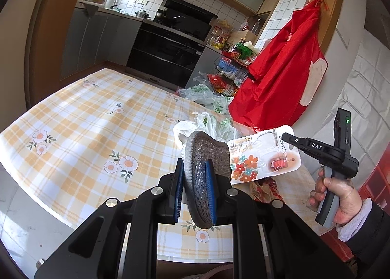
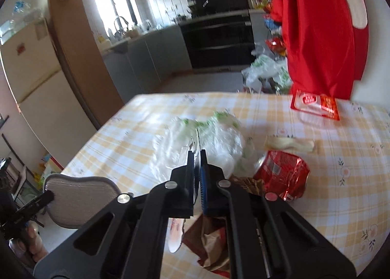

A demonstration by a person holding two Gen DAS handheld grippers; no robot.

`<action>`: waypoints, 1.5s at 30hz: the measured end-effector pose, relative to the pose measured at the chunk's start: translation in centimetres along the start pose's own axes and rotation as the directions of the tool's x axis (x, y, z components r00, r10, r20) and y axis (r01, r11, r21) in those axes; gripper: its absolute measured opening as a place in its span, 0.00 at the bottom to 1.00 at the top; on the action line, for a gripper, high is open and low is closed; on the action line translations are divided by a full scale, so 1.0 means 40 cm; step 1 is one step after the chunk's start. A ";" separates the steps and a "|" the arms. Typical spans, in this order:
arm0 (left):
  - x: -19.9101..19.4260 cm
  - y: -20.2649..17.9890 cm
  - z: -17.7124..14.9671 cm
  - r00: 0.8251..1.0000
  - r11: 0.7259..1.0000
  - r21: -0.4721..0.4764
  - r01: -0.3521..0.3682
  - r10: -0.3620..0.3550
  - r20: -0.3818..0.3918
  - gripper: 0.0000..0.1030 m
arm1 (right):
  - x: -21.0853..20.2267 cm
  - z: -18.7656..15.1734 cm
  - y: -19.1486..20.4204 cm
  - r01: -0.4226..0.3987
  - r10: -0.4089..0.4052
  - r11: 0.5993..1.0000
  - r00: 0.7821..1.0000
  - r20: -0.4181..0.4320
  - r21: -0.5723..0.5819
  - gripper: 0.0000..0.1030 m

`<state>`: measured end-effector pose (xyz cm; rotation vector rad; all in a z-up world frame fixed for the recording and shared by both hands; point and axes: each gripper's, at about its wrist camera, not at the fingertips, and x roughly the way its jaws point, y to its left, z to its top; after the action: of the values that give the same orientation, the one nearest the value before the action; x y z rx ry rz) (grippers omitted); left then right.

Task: Collect trash
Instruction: 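Carry the grey pad and white packaging over the maroon bin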

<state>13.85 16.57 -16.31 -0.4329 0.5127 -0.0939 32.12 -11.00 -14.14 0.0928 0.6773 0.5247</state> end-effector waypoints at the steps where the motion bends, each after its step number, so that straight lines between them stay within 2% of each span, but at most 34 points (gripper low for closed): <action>1: -0.007 -0.004 0.003 1.000 1.000 0.006 0.001 -0.001 0.005 0.17 | -0.016 0.005 0.009 -0.004 0.004 1.000 1.000 0.016 -0.008 0.07; 12: -0.107 -0.062 0.034 0.998 0.998 0.057 0.019 -0.022 0.066 0.17 | -0.206 0.036 0.063 -0.052 0.058 0.998 0.986 0.155 -0.047 0.05; 22: -0.217 -0.119 0.038 0.993 0.995 0.093 0.041 -0.051 0.107 0.17 | -0.408 -0.018 0.097 -0.106 0.111 0.994 0.972 0.205 -0.037 0.05; 33: -0.323 -0.180 0.011 0.988 0.990 0.120 0.074 -0.089 0.127 0.17 | -0.630 -0.170 0.114 -0.108 0.110 0.994 0.972 0.206 -0.020 0.05; 40: -0.385 -0.214 -0.025 0.985 0.985 0.138 0.108 -0.124 0.116 0.17 | -0.705 -0.272 0.150 -0.081 0.085 0.996 0.983 0.161 -0.028 0.05; 45: -0.413 -0.235 -0.047 0.983 0.981 0.147 0.124 -0.141 0.114 0.17 | -0.727 -0.313 0.166 -0.089 0.091 0.996 0.988 0.122 -0.027 0.05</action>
<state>-1.24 10.54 -6.28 -0.3335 0.3515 -0.2290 2.45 -20.59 -5.57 0.1352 0.5490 0.6078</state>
